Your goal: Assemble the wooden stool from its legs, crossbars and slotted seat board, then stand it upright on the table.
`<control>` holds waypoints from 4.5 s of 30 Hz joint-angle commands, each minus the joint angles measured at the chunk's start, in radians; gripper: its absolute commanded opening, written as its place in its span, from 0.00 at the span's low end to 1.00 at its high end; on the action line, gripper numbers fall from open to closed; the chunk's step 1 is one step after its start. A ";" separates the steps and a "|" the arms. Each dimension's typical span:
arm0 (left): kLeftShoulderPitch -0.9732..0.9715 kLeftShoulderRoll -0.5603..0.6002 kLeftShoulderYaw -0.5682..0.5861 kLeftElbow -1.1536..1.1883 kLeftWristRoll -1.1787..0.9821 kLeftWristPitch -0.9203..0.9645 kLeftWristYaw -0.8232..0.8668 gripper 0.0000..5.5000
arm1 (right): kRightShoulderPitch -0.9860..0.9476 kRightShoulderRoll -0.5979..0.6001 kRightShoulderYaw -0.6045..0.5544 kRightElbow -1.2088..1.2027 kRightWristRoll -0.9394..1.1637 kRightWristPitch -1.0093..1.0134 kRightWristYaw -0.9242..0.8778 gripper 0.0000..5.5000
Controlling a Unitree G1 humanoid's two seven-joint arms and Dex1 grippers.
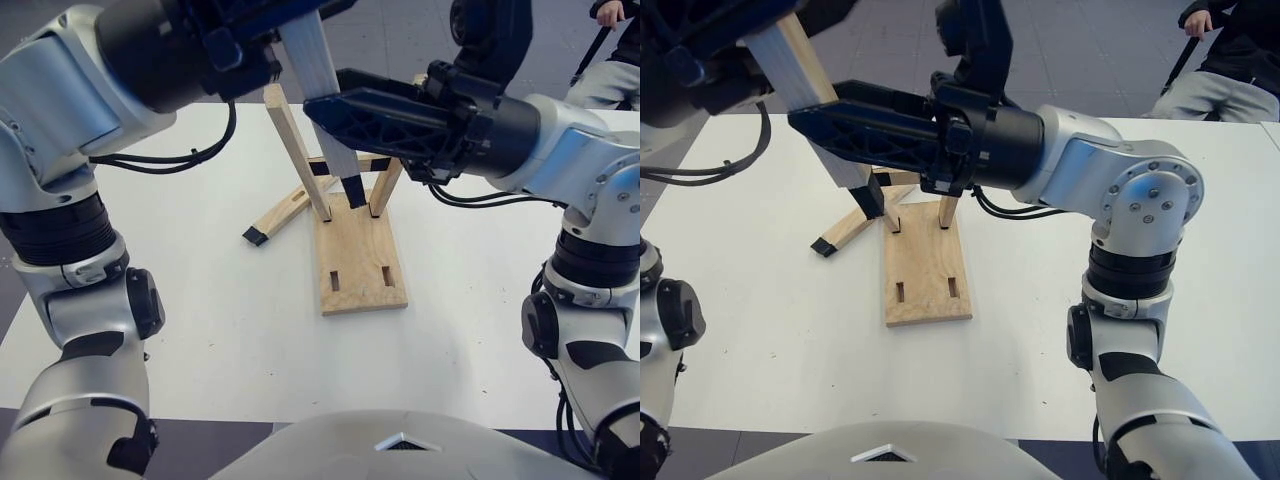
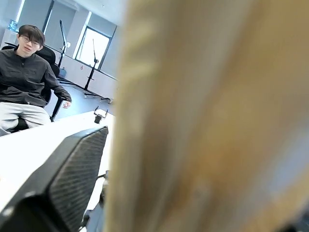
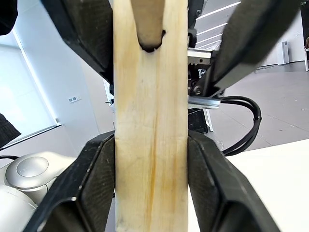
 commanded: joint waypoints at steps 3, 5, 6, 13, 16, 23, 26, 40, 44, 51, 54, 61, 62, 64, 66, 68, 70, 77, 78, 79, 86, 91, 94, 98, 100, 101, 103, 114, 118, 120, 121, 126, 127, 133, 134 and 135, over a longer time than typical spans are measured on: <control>0.093 0.080 0.008 0.015 0.008 0.085 -0.101 0.44 | -0.017 -0.047 -0.018 0.015 -0.005 0.006 0.037 0.36; 0.112 0.086 0.002 0.008 0.008 0.067 -0.084 0.44 | -0.024 -0.067 -0.021 0.023 -0.014 0.015 0.053 0.36; 0.116 0.084 -0.002 0.005 0.008 0.054 -0.070 0.43 | -0.026 -0.073 -0.021 0.026 -0.017 0.017 0.060 0.36; 0.120 0.008 0.030 -0.038 0.008 -0.095 0.066 0.42 | -0.041 -0.124 -0.020 0.053 -0.042 0.033 0.115 0.36; 0.137 -0.009 0.043 -0.059 0.008 -0.073 0.043 0.42 | -0.051 -0.159 -0.019 0.076 -0.082 0.029 0.163 0.36; 0.158 0.013 0.056 -0.062 0.008 -0.022 -0.031 0.42 | -0.106 -0.228 0.012 0.134 -0.203 0.018 0.313 0.36; 0.162 0.017 0.056 -0.059 0.008 -0.023 -0.025 0.42 | -0.117 -0.231 0.015 0.146 -0.252 -0.005 0.337 0.36; 0.238 0.057 0.077 -0.194 0.231 -0.131 -0.070 0.37 | -0.034 -0.313 0.026 0.156 -0.440 -0.076 0.478 0.82; 0.413 0.089 0.021 -0.335 0.463 -0.143 -0.281 0.37 | 0.000 -0.397 0.046 0.273 -0.559 -0.142 0.574 0.93; 0.580 0.052 -0.096 -0.423 0.840 -0.301 -0.455 0.37 | 0.052 -0.431 0.022 0.368 -0.689 -0.232 0.596 1.00; 0.656 0.057 -0.160 -0.431 1.009 -0.403 -0.537 0.37 | 0.051 -0.422 0.004 0.382 -0.707 -0.243 0.587 1.00; 0.827 0.068 -0.296 -0.299 1.419 -0.835 -0.814 0.37 | 0.039 -0.380 -0.012 0.388 -0.736 -0.274 0.552 1.00; 0.843 0.057 -0.307 -0.271 1.451 -0.883 -0.837 0.37 | 0.038 -0.375 -0.014 0.383 -0.736 -0.271 0.550 1.00; 0.859 0.032 -0.318 -0.224 1.478 -0.937 -0.868 0.37 | 0.037 -0.367 -0.017 0.375 -0.735 -0.267 0.547 1.00; 0.865 0.012 -0.314 -0.191 1.495 -0.974 -0.879 0.37 | 0.032 -0.360 -0.014 0.372 -0.735 -0.265 0.548 1.00; 0.862 -0.012 -0.304 -0.173 1.505 -0.996 -0.871 0.37 | 0.027 -0.354 -0.009 0.370 -0.735 -0.262 0.551 1.00; 0.857 -0.032 -0.300 -0.176 1.506 -1.002 -0.858 0.37 | 0.024 -0.351 -0.005 0.367 -0.735 -0.257 0.556 1.00; 0.895 -0.054 -0.322 -0.131 1.560 -1.041 -0.876 0.37 | 0.008 -0.347 0.001 0.356 -0.733 -0.246 0.563 1.00; 0.907 -0.054 -0.324 -0.121 1.566 -1.047 -0.880 0.37 | 0.006 -0.347 0.000 0.354 -0.731 -0.244 0.563 1.00; 0.917 -0.055 -0.326 -0.110 1.571 -1.054 -0.885 0.37 | 0.004 -0.347 -0.001 0.354 -0.731 -0.244 0.563 1.00; 0.919 -0.082 -0.330 -0.109 1.578 -1.075 -0.856 0.37 | -0.005 -0.343 0.003 0.361 -0.734 -0.245 0.566 1.00; 0.867 -0.107 -0.326 -0.127 1.572 -1.058 -0.841 0.37 | -0.002 -0.339 0.005 0.352 -0.732 -0.239 0.563 1.00; 0.889 -0.107 -0.341 -0.110 1.589 -1.068 -0.853 0.37 | -0.001 -0.341 0.004 0.348 -0.731 -0.237 0.564 1.00; 0.955 -0.086 -0.364 -0.077 1.615 -1.094 -0.885 0.37 | -0.005 -0.342 0.003 0.349 -0.733 -0.236 0.565 1.00; 0.981 -0.073 -0.367 -0.059 1.620 -1.107 -0.902 0.37 | -0.008 -0.341 0.003 0.350 -0.734 -0.236 0.565 1.00; 0.991 -0.067 -0.369 -0.045 1.626 -1.119 -0.911 0.37 | -0.011 -0.339 0.004 0.352 -0.735 -0.236 0.565 1.00; 1.007 -0.045 -0.375 -0.018 1.637 -1.141 -0.940 0.37 | -0.016 -0.335 0.007 0.355 -0.736 -0.236 0.565 1.00; 0.951 0.090 -0.427 0.158 1.674 -1.220 -1.148 0.37 | -0.038 -0.317 0.025 0.343 -0.729 -0.219 0.572 1.00; 0.930 0.112 -0.456 0.149 1.655 -1.200 -1.182 0.37 | -0.046 -0.307 0.038 0.331 -0.727 -0.212 0.572 1.00; 0.930 0.109 -0.453 0.155 1.657 -1.209 -1.167 0.37 | -0.049 -0.302 0.038 0.324 -0.727 -0.211 0.569 1.00; 0.930 0.100 -0.450 0.166 1.665 -1.226 -1.148 0.37 | -0.048 -0.301 0.034 0.316 -0.725 -0.209 0.564 1.00; 0.937 0.044 -0.470 0.282 1.838 -1.409 -0.985 0.37 | -0.056 -0.292 0.021 0.304 -0.726 -0.209 0.539 1.00; 0.927 0.045 -0.488 0.315 1.889 -1.447 -0.956 0.37 | -0.061 -0.291 0.019 0.306 -0.726 -0.209 0.534 1.00; 0.864 0.120 -0.610 0.444 2.083 -1.534 -0.897 0.37 | -0.094 -0.284 0.010 0.331 -0.730 -0.215 0.518 1.00; 0.856 0.143 -0.630 0.441 2.094 -1.553 -0.924 0.37 | -0.098 -0.281 0.010 0.336 -0.732 -0.218 0.515 1.00; 0.844 0.161 -0.642 0.439 2.070 -1.566 -0.970 0.37 | -0.097 -0.279 0.007 0.334 -0.730 -0.216 0.509 1.00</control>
